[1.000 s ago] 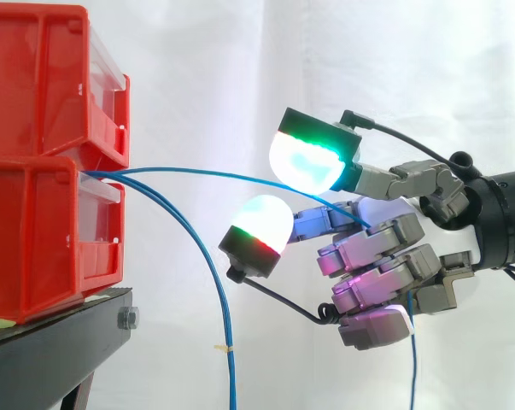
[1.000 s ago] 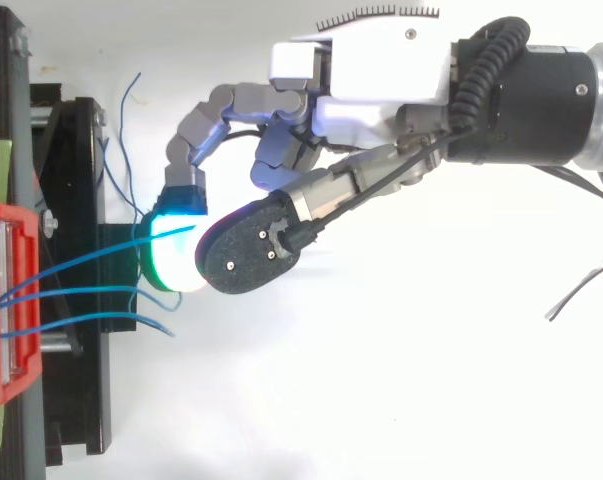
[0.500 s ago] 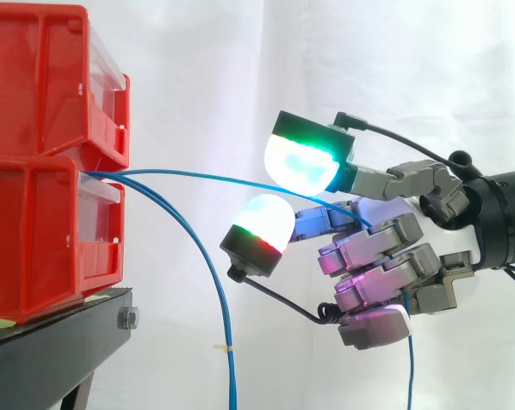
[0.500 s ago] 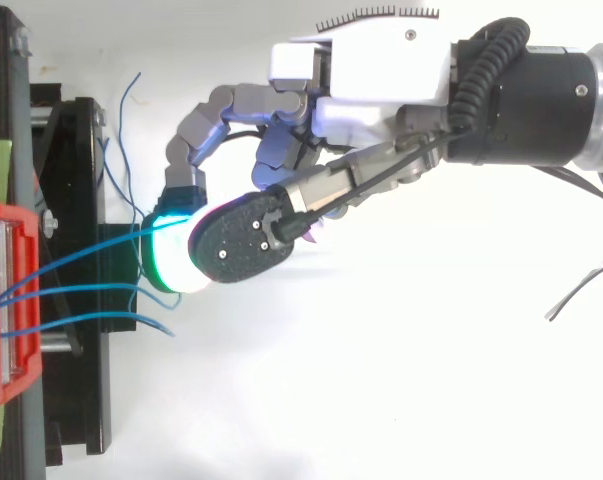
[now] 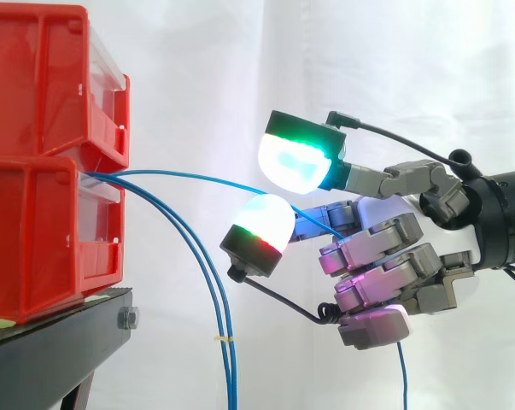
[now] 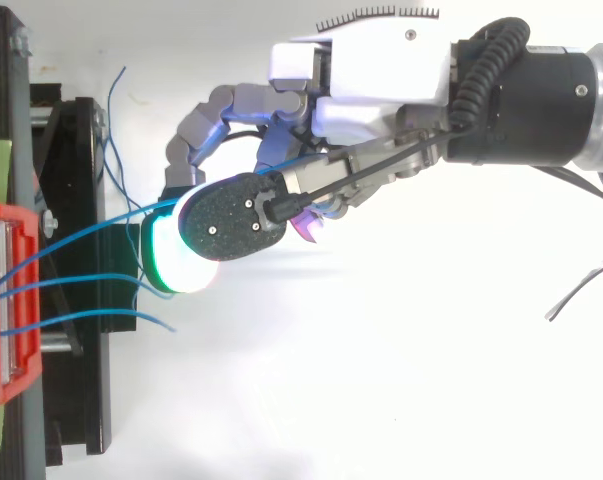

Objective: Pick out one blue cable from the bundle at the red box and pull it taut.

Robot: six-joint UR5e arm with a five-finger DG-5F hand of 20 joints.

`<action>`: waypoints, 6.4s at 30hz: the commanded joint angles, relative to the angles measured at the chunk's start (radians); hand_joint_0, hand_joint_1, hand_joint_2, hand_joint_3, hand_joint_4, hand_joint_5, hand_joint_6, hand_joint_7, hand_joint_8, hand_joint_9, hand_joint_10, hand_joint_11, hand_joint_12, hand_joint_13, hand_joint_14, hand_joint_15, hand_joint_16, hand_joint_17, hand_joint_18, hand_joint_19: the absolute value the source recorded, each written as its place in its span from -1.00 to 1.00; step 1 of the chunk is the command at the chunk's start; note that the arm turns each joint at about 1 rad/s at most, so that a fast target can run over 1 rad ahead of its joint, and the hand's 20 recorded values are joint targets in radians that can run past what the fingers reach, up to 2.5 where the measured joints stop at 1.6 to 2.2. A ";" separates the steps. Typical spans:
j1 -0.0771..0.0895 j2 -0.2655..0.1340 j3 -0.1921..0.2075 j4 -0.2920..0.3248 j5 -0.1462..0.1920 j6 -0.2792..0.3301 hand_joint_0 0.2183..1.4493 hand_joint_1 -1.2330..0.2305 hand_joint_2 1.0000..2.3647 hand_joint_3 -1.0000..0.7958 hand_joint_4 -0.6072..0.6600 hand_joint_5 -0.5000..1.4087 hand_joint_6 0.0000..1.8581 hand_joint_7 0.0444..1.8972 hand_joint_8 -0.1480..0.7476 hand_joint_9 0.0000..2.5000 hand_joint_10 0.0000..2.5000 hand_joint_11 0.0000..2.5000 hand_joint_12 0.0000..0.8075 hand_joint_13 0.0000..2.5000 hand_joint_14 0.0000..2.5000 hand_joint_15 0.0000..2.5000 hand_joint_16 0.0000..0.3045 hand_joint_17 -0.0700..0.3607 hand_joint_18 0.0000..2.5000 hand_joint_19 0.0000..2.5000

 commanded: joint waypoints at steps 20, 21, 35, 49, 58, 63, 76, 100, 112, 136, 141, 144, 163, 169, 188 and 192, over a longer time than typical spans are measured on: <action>0.000 0.000 0.000 0.014 0.083 -0.010 -0.58 0.08 -1.00 -0.44 -0.03 -0.70 0.02 -0.29 -0.21 -0.12 0.74 -0.32 -0.21 -0.12 0.67 -0.29 -0.61 -0.06 -0.16 -0.08; 0.000 0.000 0.000 0.015 0.084 -0.013 -0.58 0.08 -1.00 -0.44 -0.03 -0.70 0.02 -0.29 -0.21 -0.12 0.73 -0.30 -0.22 -0.12 0.67 -0.30 -0.62 -0.06 -0.16 -0.07; 0.003 0.000 0.011 0.014 0.135 -0.054 -0.54 0.09 -1.00 -0.44 -0.02 -0.70 0.02 -0.28 -0.21 -0.14 0.83 -0.31 -0.24 -0.14 0.72 -0.28 -0.63 -0.09 -0.17 -0.07; 0.009 0.000 0.011 0.012 0.226 -0.097 -0.47 0.10 -1.00 -0.44 -0.01 -0.70 0.02 -0.26 -0.23 -0.15 0.83 -0.30 -0.27 -0.15 0.74 -0.28 -0.66 -0.13 -0.19 -0.05; 0.012 0.000 0.012 0.012 0.226 -0.093 -0.39 0.01 -0.98 -0.27 -0.03 -0.69 0.03 -0.24 -0.25 -0.15 0.81 -0.26 -0.30 -0.16 0.70 -0.23 -0.67 -0.15 -0.20 -0.04; 0.011 0.000 0.012 0.014 0.224 -0.091 -0.39 -0.05 -0.98 -0.22 -0.02 -0.69 0.04 -0.24 -0.26 -0.17 0.81 -0.28 -0.31 -0.16 0.69 -0.23 -0.67 -0.15 -0.21 -0.04; 0.012 0.000 0.014 0.011 0.212 -0.088 -0.39 -0.05 -0.99 -0.33 -0.02 -0.69 0.04 -0.26 -0.26 -0.16 0.81 -0.29 -0.32 -0.16 0.66 -0.24 -0.67 -0.16 -0.22 -0.03; 0.016 0.000 0.014 0.011 0.186 -0.057 -0.36 -0.14 -0.99 -0.35 -0.09 -0.67 0.04 -0.22 -0.30 -0.10 0.67 -0.19 -0.33 -0.10 0.52 -0.15 -0.68 -0.17 -0.20 -0.04; 0.016 0.000 0.012 0.011 0.183 -0.051 -0.32 -0.23 -0.98 -0.27 -0.11 -0.66 0.04 -0.22 -0.27 -0.10 0.63 -0.17 -0.34 -0.10 0.49 -0.13 -0.69 -0.18 -0.21 -0.03; 0.016 0.000 0.012 0.011 0.173 -0.050 -0.19 -0.34 -0.97 -0.12 -0.32 -0.65 0.06 0.04 -0.28 -0.11 0.57 -0.13 -0.34 -0.11 0.41 -0.09 -0.70 -0.19 -0.23 -0.05; 0.016 0.000 0.012 0.011 0.173 -0.050 -0.18 -0.33 -0.97 -0.13 -0.31 -0.65 0.06 0.06 -0.27 -0.11 0.56 -0.14 -0.32 -0.12 0.41 -0.11 -0.70 -0.20 -0.24 -0.05; 0.016 0.000 0.012 0.009 0.155 -0.050 -0.18 -0.33 -0.97 -0.13 -0.30 -0.65 0.06 0.06 -0.27 -0.11 0.56 -0.15 -0.33 -0.13 0.41 -0.10 -0.70 -0.20 -0.24 -0.05; 0.022 0.137 -0.112 -0.132 0.107 -0.054 -0.19 -0.33 -0.97 -0.11 -0.27 -0.65 0.06 0.06 -0.24 -0.11 0.56 -0.16 -0.32 -0.13 0.43 -0.11 -0.70 -0.20 -0.26 -0.04; 0.029 0.179 -0.173 -0.126 0.141 -0.053 -0.19 -0.34 -0.97 -0.10 -0.27 -0.64 0.06 0.06 -0.24 -0.11 0.56 -0.17 -0.32 -0.14 0.43 -0.12 -0.71 -0.21 -0.26 -0.04; 0.039 0.215 -0.249 -0.077 0.141 -0.050 -0.19 -0.34 -0.97 -0.10 -0.27 -0.64 0.06 0.07 -0.24 -0.11 0.58 -0.16 -0.34 -0.14 0.46 -0.14 -0.71 -0.21 -0.25 -0.03; 0.040 0.213 -0.258 0.008 0.172 -0.057 -0.19 -0.34 -0.97 -0.09 -0.27 -0.64 0.06 0.07 -0.24 -0.11 0.58 -0.16 -0.33 -0.14 0.46 -0.14 -0.71 -0.21 -0.25 -0.04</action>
